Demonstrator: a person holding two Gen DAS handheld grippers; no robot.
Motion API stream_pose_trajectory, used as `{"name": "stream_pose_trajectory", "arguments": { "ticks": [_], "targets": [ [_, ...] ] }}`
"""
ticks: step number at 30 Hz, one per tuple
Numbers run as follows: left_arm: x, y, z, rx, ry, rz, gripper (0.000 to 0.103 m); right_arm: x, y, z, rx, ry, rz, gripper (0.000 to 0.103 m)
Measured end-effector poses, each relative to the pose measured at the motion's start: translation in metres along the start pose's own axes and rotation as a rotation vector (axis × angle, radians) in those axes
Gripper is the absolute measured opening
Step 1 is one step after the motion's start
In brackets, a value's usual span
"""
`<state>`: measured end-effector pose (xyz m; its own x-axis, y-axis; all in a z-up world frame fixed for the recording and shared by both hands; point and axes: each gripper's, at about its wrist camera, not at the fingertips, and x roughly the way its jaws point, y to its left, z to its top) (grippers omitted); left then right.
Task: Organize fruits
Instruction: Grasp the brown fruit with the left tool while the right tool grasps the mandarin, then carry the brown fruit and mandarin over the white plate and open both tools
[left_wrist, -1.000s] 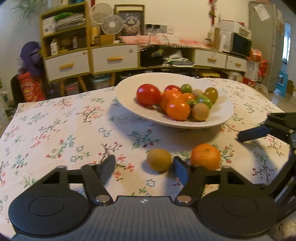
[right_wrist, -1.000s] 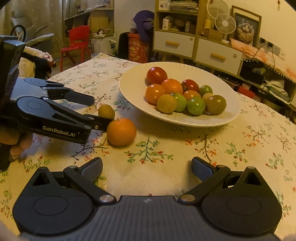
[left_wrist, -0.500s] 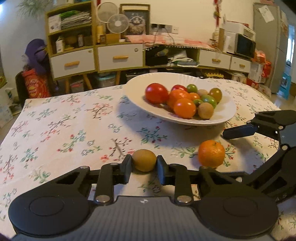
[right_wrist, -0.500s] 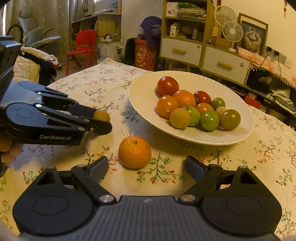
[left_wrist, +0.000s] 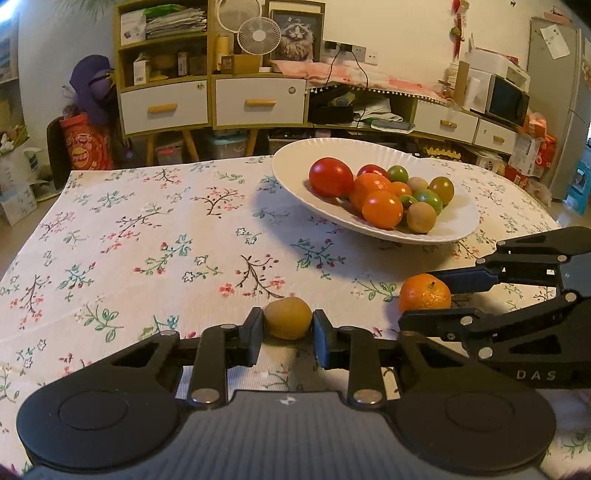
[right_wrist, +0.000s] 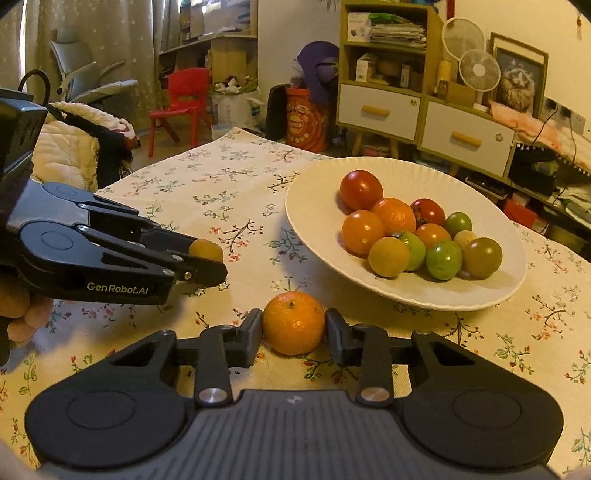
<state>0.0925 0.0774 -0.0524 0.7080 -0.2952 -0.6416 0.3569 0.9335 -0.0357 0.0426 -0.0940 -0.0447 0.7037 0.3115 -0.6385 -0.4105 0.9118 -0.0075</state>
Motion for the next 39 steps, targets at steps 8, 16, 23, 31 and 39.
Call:
{"name": "stream_pose_trajectory", "arguments": {
  "ticks": [8,16,23,31,39],
  "targets": [
    [-0.004,-0.001,-0.001,-0.012,0.019,0.0,0.023,-0.003,0.0,-0.001,0.021,0.007,0.018,0.033],
    [-0.007,-0.006,0.001,-0.026,0.032,0.014,0.023,-0.011,0.002,-0.001,0.024,0.01,0.025,0.033],
    [-0.014,-0.011,0.005,-0.045,0.035,0.018,0.023,-0.015,0.004,0.0,0.021,0.006,0.023,0.033],
    [-0.025,-0.02,0.01,-0.056,0.021,0.004,0.023,-0.031,0.002,0.004,0.036,-0.019,0.017,0.033],
    [-0.029,-0.026,0.019,-0.08,-0.003,-0.032,0.023,-0.038,-0.002,0.01,0.039,-0.046,0.008,0.033]
  ]
}}
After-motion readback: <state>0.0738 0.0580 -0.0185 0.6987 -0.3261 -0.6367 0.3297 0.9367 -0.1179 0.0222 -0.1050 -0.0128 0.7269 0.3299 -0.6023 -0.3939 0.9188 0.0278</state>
